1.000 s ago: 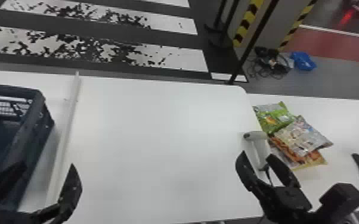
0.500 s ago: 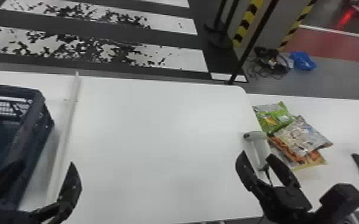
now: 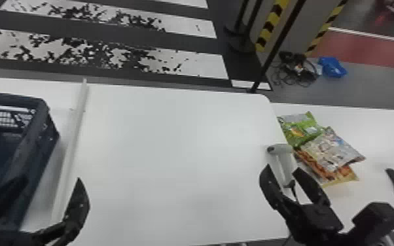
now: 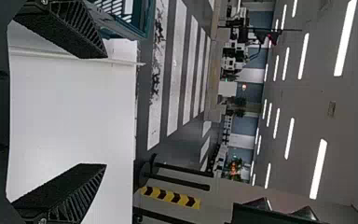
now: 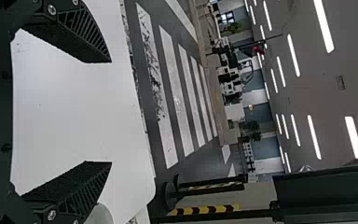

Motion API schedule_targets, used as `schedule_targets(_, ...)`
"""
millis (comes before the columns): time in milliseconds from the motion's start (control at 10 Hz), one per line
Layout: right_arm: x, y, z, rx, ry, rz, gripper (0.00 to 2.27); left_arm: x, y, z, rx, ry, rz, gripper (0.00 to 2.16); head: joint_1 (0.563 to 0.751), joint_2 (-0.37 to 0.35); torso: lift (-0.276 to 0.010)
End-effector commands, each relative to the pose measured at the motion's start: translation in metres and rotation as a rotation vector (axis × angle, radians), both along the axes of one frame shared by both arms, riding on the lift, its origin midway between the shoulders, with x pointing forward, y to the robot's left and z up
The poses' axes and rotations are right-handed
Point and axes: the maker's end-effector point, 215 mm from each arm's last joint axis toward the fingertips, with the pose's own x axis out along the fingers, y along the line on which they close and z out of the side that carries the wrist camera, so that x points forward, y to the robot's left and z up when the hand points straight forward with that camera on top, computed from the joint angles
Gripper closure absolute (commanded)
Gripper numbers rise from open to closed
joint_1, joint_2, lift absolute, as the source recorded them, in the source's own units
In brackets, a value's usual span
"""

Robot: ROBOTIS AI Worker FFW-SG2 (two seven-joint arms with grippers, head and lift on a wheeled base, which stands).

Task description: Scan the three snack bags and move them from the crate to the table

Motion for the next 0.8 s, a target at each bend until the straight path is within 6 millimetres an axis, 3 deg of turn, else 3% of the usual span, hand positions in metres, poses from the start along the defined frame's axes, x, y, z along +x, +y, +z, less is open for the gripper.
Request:
schedule_targets(0,0.0002,-0.0009,0.0009,0.006,-0.001,-0.002,0.11,0.0004,-0.0004,0.0016,-0.001,-0.002,-0.001,0.03,0.695,-0.244,-0.062)
schedule_targets(700,0.0001,-0.0015,0.0009,0.018,-0.002,-0.001,0.11,0.0005,0.0000,0.0006,0.001,0.004,-0.001,0.03,0.695,-0.246,-0.062)
